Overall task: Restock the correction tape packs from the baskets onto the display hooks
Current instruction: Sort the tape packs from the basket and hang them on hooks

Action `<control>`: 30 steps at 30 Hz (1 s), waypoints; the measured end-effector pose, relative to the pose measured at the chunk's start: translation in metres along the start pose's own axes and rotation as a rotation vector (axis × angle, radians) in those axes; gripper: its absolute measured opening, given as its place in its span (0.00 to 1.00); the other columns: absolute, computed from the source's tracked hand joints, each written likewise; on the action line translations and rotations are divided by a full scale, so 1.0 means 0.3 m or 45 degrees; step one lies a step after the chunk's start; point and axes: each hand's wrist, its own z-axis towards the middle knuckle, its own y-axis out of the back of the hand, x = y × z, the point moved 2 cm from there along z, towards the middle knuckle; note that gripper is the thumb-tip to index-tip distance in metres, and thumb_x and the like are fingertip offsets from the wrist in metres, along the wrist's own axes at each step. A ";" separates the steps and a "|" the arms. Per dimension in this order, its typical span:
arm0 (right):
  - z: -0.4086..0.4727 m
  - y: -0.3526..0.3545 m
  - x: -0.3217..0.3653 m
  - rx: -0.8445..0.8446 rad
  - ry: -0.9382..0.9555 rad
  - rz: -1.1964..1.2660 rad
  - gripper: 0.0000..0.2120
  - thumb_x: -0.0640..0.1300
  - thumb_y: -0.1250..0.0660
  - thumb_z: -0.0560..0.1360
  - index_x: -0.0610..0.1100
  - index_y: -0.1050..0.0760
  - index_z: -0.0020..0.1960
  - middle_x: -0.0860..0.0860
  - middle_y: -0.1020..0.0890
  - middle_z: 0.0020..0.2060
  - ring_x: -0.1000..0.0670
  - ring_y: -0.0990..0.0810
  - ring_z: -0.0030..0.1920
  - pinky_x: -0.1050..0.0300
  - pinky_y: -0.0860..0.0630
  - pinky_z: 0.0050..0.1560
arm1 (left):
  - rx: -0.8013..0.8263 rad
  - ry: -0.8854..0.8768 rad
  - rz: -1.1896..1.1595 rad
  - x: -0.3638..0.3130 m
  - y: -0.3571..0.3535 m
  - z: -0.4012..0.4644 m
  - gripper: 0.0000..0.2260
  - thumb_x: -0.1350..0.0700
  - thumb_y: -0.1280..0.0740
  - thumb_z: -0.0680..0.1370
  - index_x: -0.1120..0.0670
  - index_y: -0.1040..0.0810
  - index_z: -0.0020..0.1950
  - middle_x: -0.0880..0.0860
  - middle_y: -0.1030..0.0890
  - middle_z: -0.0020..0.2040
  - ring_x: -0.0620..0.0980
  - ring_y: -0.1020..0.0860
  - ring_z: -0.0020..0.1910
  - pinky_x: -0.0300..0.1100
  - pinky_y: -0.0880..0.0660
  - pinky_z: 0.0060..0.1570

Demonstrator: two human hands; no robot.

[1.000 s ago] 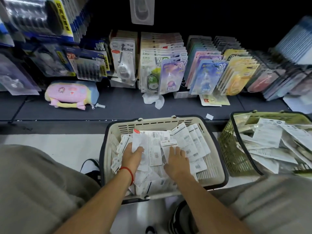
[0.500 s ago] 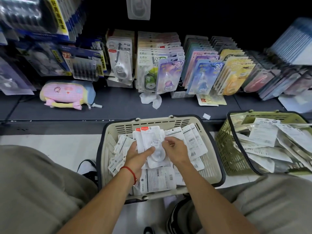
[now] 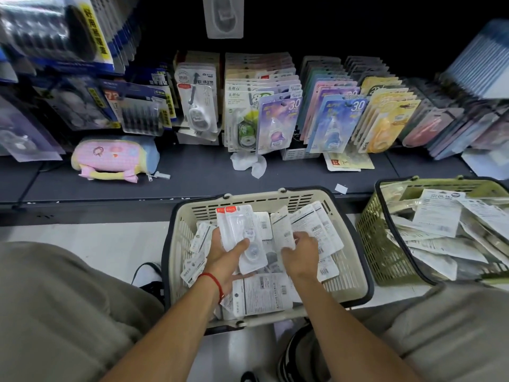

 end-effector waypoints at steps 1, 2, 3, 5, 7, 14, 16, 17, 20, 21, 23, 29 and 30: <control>-0.021 0.012 0.021 -0.068 0.055 0.050 0.18 0.34 0.29 0.77 0.39 0.25 0.66 0.44 0.25 0.60 0.44 0.21 0.57 0.49 0.19 0.58 | 0.009 -0.003 0.014 -0.002 -0.003 0.000 0.20 0.58 0.26 0.80 0.36 0.27 0.62 0.48 0.18 0.61 0.56 0.17 0.57 0.64 0.16 0.43; -0.045 0.021 0.048 -0.118 0.135 0.090 0.18 0.35 0.30 0.78 0.41 0.27 0.66 0.46 0.27 0.60 0.46 0.22 0.56 0.53 0.20 0.56 | 0.017 -0.012 0.029 -0.004 -0.008 -0.001 0.20 0.58 0.27 0.81 0.36 0.27 0.63 0.48 0.18 0.62 0.56 0.17 0.58 0.65 0.16 0.44; -0.068 0.026 0.076 -0.129 0.246 0.110 0.18 0.36 0.31 0.79 0.42 0.28 0.67 0.48 0.28 0.60 0.48 0.24 0.57 0.56 0.22 0.56 | 0.025 -0.019 0.033 -0.004 -0.014 -0.003 0.20 0.57 0.27 0.81 0.36 0.28 0.65 0.47 0.19 0.62 0.55 0.18 0.58 0.66 0.16 0.45; -0.108 0.013 0.119 -0.002 0.486 0.074 0.19 0.38 0.32 0.80 0.43 0.29 0.69 0.49 0.28 0.62 0.50 0.27 0.60 0.57 0.25 0.59 | 0.056 -0.030 -0.012 -0.005 -0.030 -0.011 0.21 0.57 0.29 0.82 0.38 0.30 0.68 0.48 0.18 0.63 0.56 0.17 0.59 0.66 0.16 0.47; -0.142 -0.008 0.143 0.174 0.607 0.081 0.20 0.42 0.32 0.80 0.44 0.27 0.71 0.50 0.27 0.64 0.50 0.28 0.63 0.55 0.26 0.63 | 0.106 -0.047 -0.094 -0.010 -0.042 -0.016 0.19 0.58 0.31 0.84 0.41 0.31 0.70 0.53 0.16 0.64 0.60 0.15 0.57 0.65 0.17 0.48; -0.140 -0.013 0.185 0.233 0.740 0.152 0.21 0.45 0.40 0.79 0.47 0.18 0.68 0.54 0.22 0.59 0.54 0.27 0.63 0.59 0.28 0.65 | 0.152 0.001 -0.231 -0.012 -0.027 -0.018 0.21 0.50 0.24 0.78 0.41 0.29 0.67 0.54 0.15 0.62 0.58 0.14 0.58 0.57 0.17 0.46; -0.100 -0.006 0.186 0.209 0.640 0.234 0.16 0.45 0.38 0.81 0.47 0.15 0.63 0.53 0.17 0.58 0.52 0.22 0.62 0.56 0.23 0.63 | 0.050 -0.012 -0.184 -0.008 -0.013 -0.011 0.25 0.56 0.22 0.76 0.42 0.28 0.67 0.53 0.16 0.63 0.59 0.15 0.58 0.62 0.16 0.46; -0.065 0.004 0.175 0.088 0.580 0.171 0.14 0.44 0.36 0.82 0.45 0.16 0.63 0.50 0.17 0.60 0.49 0.21 0.63 0.54 0.22 0.63 | 0.006 0.000 -0.177 -0.008 -0.006 -0.008 0.26 0.58 0.21 0.75 0.41 0.27 0.66 0.51 0.17 0.62 0.59 0.16 0.58 0.63 0.16 0.45; 0.058 0.073 0.086 -0.198 0.257 -0.509 0.23 0.49 0.33 0.83 0.44 0.29 0.75 0.43 0.27 0.73 0.42 0.30 0.74 0.49 0.29 0.70 | -0.050 0.015 -0.157 -0.008 0.017 -0.009 0.27 0.59 0.19 0.73 0.40 0.26 0.65 0.49 0.18 0.62 0.58 0.17 0.58 0.63 0.16 0.42; 0.080 0.099 0.047 -0.177 0.144 -0.715 0.29 0.52 0.33 0.83 0.44 0.36 0.79 0.41 0.32 0.76 0.41 0.33 0.76 0.46 0.31 0.72 | -0.057 0.013 -0.144 -0.007 0.022 -0.011 0.27 0.59 0.19 0.73 0.39 0.26 0.65 0.49 0.18 0.62 0.57 0.17 0.57 0.62 0.16 0.42; 0.090 0.117 -0.019 -0.105 0.042 -0.880 0.38 0.52 0.31 0.82 0.41 0.46 0.82 0.40 0.34 0.77 0.40 0.35 0.77 0.44 0.32 0.74 | -0.064 -0.003 -0.109 -0.006 0.031 -0.017 0.28 0.60 0.19 0.73 0.38 0.26 0.65 0.47 0.18 0.61 0.55 0.17 0.57 0.61 0.15 0.42; 0.048 0.072 -0.036 -0.120 -0.006 -0.351 0.23 0.40 0.28 0.79 0.39 0.28 0.73 0.42 0.28 0.65 0.42 0.26 0.66 0.50 0.24 0.62 | -0.045 -0.054 0.005 -0.023 0.023 -0.040 0.30 0.61 0.20 0.74 0.37 0.28 0.66 0.45 0.17 0.59 0.48 0.17 0.54 0.47 0.17 0.33; 0.034 0.068 -0.016 -0.121 0.039 -0.248 0.20 0.38 0.29 0.79 0.41 0.26 0.70 0.43 0.27 0.63 0.42 0.25 0.64 0.52 0.24 0.60 | -0.043 -0.069 0.025 -0.027 0.018 -0.044 0.30 0.62 0.20 0.74 0.38 0.28 0.66 0.45 0.17 0.59 0.49 0.18 0.55 0.47 0.17 0.33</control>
